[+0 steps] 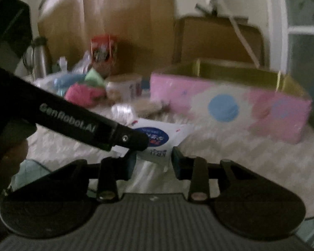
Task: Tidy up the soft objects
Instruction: 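Lift the wet-wipe pack with the left gripper into the pink tin, then open the left gripper to drop the wet-wipe pack in the tin, then grasp the bagged cotton swabs with the left gripper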
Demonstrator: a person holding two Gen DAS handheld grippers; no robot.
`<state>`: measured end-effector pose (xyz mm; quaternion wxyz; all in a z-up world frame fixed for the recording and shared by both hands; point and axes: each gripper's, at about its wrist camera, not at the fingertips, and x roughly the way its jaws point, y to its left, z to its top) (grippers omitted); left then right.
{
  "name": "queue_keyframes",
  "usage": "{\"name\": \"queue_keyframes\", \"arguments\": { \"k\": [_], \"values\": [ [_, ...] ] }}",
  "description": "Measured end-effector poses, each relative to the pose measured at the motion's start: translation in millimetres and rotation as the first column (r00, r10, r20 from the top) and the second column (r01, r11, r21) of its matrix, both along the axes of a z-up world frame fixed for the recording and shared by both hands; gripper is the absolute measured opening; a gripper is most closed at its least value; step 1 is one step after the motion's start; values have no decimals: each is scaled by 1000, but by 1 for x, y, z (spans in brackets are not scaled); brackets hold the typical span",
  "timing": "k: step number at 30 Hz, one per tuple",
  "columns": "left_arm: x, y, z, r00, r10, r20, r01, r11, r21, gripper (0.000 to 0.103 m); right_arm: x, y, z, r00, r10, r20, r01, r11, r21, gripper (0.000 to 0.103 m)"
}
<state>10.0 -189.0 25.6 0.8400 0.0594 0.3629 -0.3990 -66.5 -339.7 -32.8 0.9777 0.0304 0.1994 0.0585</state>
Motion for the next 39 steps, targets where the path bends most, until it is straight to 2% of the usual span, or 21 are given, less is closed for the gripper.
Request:
{"name": "queue_keyframes", "arguments": {
  "k": [4,7,10,14,17,20,23,24,26,29,31,34,37,39],
  "values": [
    [0,-10,20,999,-19,45,22,998,-52,59,-6,-11,13,992,-38,118,39,999,-1,39],
    [-1,-24,38,992,-19,128,29,997,-76,61,-1,-22,22,978,-76,195,80,997,-10,39],
    [8,-46,49,980,-13,200,32,995,-92,61,17,-35,30,963,-128,236,133,991,-3,39],
    [28,-78,50,967,-7,256,28,997,-79,62,52,-58,30,959,-184,214,184,983,16,39],
    [49,-96,43,975,16,220,0,997,-74,63,71,-71,26,963,-207,175,202,978,46,39],
    [67,-110,34,978,50,205,-38,997,-62,70,85,-80,22,963,-230,142,222,972,73,40],
    [80,-119,29,975,78,209,-68,996,-52,70,103,-81,20,957,-262,123,258,965,47,50],
    [82,-120,30,975,78,209,-71,997,-41,70,108,-81,19,952,-283,119,280,959,40,58],
    [83,-116,35,975,85,207,-78,996,-42,70,110,-84,17,942,-318,111,314,948,49,59],
    [81,-88,50,970,118,213,-98,990,-102,70,87,-86,21,933,-323,160,304,943,132,59],
    [76,-56,58,966,164,200,-134,979,-152,70,69,-80,22,932,-307,191,276,945,175,59],
    [71,-10,53,970,208,127,-182,965,-191,70,50,-65,17,959,-216,184,172,959,227,59],
    [66,24,33,973,230,34,-221,960,-174,70,56,-38,9,994,-40,105,18,978,209,58],
    [60,40,18,968,251,-15,-251,956,-154,70,64,-17,2,997,62,47,-69,982,176,59]
  ]
}}
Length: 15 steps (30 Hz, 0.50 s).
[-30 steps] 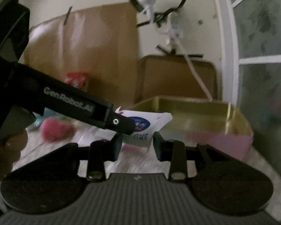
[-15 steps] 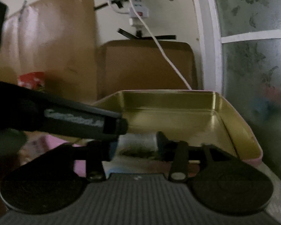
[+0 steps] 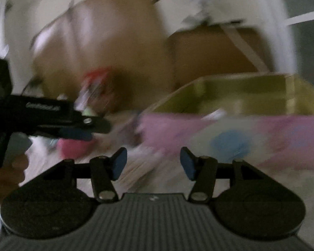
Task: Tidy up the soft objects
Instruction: 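Grasp the bagged cotton swabs with the left gripper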
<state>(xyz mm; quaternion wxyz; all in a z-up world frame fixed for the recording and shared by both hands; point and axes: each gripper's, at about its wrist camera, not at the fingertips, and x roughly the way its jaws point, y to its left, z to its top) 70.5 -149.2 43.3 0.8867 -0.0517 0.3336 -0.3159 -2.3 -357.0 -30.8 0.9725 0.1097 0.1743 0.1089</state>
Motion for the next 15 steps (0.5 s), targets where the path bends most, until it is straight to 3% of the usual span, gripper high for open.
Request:
{"name": "queue_keyframes", "arguments": {
  "k": [4,7,9,15],
  "values": [
    [-5,25,-23,995,25,-94,-27,999,-19,70,13,36,-6,993,84,-84,-93,990,-104,59],
    [-4,34,-32,992,18,-126,-22,999,-29,70,26,52,-7,981,118,-157,-138,983,-124,55],
    [-3,37,-38,992,9,-130,-13,999,-34,70,30,61,-5,977,134,-166,-158,978,-136,46],
    [-2,47,-43,991,-28,-128,18,997,-80,65,23,99,-1,962,218,-166,-248,950,-187,46]
  ]
}}
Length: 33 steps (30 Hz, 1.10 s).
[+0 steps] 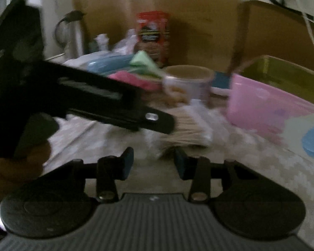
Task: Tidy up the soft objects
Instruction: 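Grasp the bagged cotton swabs with the left gripper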
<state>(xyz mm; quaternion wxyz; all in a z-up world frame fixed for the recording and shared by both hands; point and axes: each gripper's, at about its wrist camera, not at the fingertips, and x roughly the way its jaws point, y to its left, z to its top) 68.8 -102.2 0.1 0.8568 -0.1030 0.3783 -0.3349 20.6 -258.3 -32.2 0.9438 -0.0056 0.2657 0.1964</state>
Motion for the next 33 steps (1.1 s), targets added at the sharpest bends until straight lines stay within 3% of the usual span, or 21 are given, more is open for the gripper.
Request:
{"name": "queue_keyframes", "arguments": {
  "k": [3,6,11,13,16,18,20,23,28,33],
  "values": [
    [-8,13,2,1000,1,20,-1,1000,8,65,-7,14,3,996,88,0,-88,996,-8,46],
    [-16,41,10,997,58,60,-58,998,7,67,-15,4,12,996,88,26,-88,996,13,45],
    [-17,76,17,994,106,39,-104,993,-54,67,-4,-33,31,987,-107,123,100,993,58,45],
    [-11,73,15,996,89,10,-88,993,-79,67,13,-45,32,977,-187,106,180,981,74,46],
    [-3,54,9,998,55,-26,-57,994,-94,67,34,-56,24,975,-221,22,217,971,103,43],
    [0,38,5,999,32,-30,-35,996,-85,63,41,-56,13,978,-198,-60,204,971,123,32],
    [5,24,-3,999,18,-43,-21,998,-54,60,33,-56,12,981,-174,-87,187,965,181,29],
    [-1,26,-3,1000,22,7,-22,1000,-16,58,21,-44,12,988,-109,-106,129,968,214,26],
    [-9,69,-2,998,54,12,-54,998,-30,58,23,-10,12,989,8,-148,33,961,276,27],
    [-18,131,0,983,182,21,-181,983,-38,58,28,47,16,978,161,-133,-123,959,255,29]
  ]
}}
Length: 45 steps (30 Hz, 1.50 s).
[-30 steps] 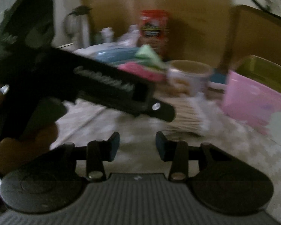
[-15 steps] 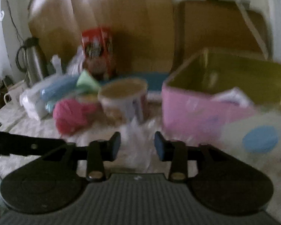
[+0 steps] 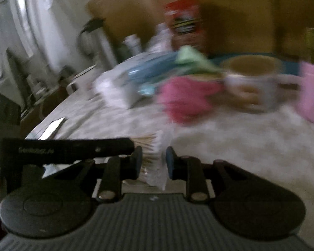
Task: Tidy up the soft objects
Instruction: 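Carry the cotton swab bag with the left gripper over the pink tin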
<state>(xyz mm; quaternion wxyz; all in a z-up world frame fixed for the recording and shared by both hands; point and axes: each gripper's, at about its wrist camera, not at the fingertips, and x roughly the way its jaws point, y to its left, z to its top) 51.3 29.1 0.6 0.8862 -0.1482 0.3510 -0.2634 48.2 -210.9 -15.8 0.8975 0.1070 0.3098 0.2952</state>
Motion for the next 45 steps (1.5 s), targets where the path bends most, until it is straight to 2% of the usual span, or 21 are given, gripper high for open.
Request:
{"name": "queue_keyframes", "arguments": {
  "k": [5,8,11,12,13,15,18,20,22,25,26,28,30,34,37,41,45],
  "values": [
    [13,44,4,985,169,23,-170,985,29,55,19,59,3,991,132,22,-131,991,-40,30],
    [23,57,0,972,234,15,-235,971,47,61,24,73,6,986,165,34,-163,985,-55,38],
    [21,68,5,974,227,6,-227,974,12,66,15,68,11,979,189,73,-185,981,-62,51],
    [17,71,8,973,228,22,-229,973,12,66,10,66,13,974,207,97,-200,977,-77,62],
    [12,76,10,972,232,38,-232,973,9,66,5,66,14,965,231,124,-218,970,-108,69],
    [5,86,16,973,226,50,-225,974,-15,66,-5,71,15,947,265,179,-230,954,-193,70],
    [-5,95,19,976,214,44,-212,976,-45,67,-5,79,11,932,305,194,-250,932,-262,70],
    [-7,95,18,980,201,11,-200,978,-55,67,3,83,8,934,312,177,-259,928,-269,70],
    [-9,91,12,983,182,-34,-184,981,-59,64,14,88,4,935,322,149,-277,925,-259,76],
    [-5,81,1,981,180,-75,-183,983,-32,48,27,96,-2,935,335,118,-301,924,-235,75],
    [-4,79,-1,979,192,-63,-194,981,-29,45,30,98,-4,935,340,102,-312,924,-224,75],
    [-1,71,-3,978,200,-55,-200,980,-7,45,27,101,-3,936,331,120,-297,926,-234,65],
    [-1,64,-2,978,207,-40,-206,978,28,45,23,97,-4,937,325,128,-288,927,-240,62],
    [1,53,-2,984,170,-57,-169,985,21,45,17,78,-5,945,295,141,-256,936,-244,60],
    [3,30,0,992,116,-58,-114,993,40,48,12,53,-6,957,252,144,-213,946,-244,60],
    [0,-19,2,999,7,-44,-3,996,91,52,-1,11,-8,973,173,153,-130,958,-254,60],
    [-9,-74,4,992,-121,-19,122,981,148,54,-18,-36,-13,984,72,164,-29,968,-249,60]
  ]
}}
